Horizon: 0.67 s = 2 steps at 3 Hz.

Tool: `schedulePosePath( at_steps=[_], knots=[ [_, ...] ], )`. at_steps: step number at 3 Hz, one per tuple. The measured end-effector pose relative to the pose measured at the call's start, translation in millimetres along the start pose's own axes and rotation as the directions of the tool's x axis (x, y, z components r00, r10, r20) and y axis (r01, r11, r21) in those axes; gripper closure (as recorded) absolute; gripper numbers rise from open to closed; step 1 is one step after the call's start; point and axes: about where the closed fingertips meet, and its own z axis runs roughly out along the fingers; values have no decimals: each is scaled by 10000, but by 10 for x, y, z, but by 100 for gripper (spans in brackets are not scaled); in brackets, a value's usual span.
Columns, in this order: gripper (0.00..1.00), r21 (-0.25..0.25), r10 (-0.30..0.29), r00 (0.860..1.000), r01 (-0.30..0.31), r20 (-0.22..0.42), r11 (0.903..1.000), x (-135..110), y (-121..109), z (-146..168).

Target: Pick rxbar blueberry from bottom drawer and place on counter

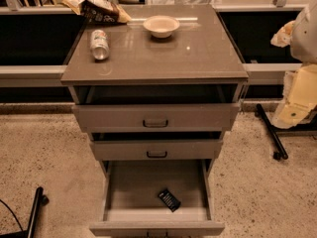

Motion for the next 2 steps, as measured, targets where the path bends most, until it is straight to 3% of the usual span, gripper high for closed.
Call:
schedulePosePath(
  at_steps=[1, 2],
  knots=[
    [0, 0, 0, 10000, 0, 0, 10000, 0, 0, 0],
    [0, -778, -27, 9995, 52, 319, 9970, -18, 8, 293]
  ],
)
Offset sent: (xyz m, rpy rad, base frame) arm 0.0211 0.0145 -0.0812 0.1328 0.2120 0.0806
